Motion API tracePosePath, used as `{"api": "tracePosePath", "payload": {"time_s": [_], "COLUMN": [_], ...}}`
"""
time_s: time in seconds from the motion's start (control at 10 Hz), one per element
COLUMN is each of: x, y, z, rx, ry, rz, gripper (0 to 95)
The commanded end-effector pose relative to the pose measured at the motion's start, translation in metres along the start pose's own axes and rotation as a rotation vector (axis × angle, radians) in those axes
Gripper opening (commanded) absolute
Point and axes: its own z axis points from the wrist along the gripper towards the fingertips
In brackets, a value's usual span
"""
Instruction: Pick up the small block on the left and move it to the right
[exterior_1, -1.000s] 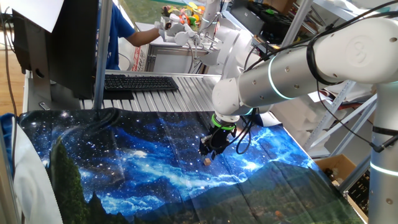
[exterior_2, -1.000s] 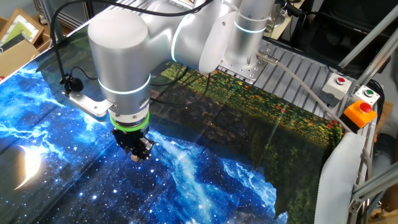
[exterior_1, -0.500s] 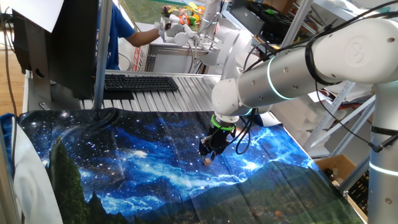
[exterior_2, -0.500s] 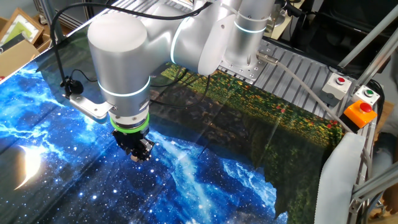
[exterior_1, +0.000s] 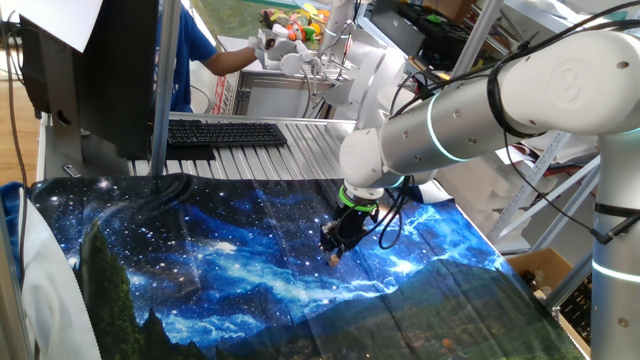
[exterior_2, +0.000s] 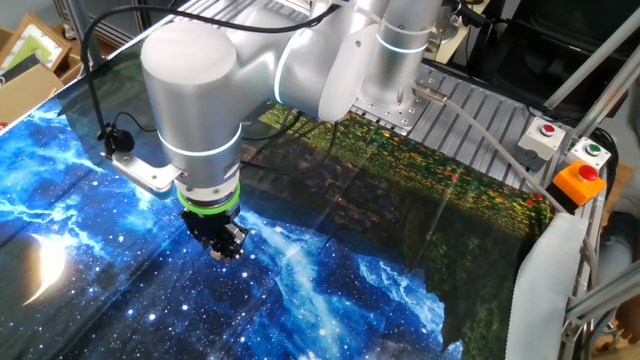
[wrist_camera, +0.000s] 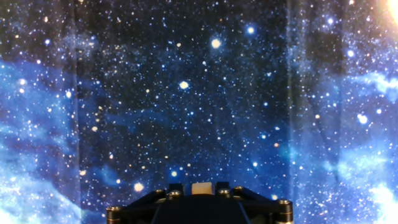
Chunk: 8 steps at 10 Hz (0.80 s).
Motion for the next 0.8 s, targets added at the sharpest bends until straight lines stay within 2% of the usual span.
{"api": "tracePosePath", "payload": {"time_s": [0.1, 0.5, 0.8], "x": [0.000, 0.000, 0.002], "y": [0.000, 0.000, -0.001], "z": [0.000, 0.000, -0.011], "rx": [-0.002, -0.005, -0.007], "ry": [0.001, 0.004, 0.012], "rz": [-0.001, -0.006, -0.008], "gripper": [0.0, 0.0, 0.0]}}
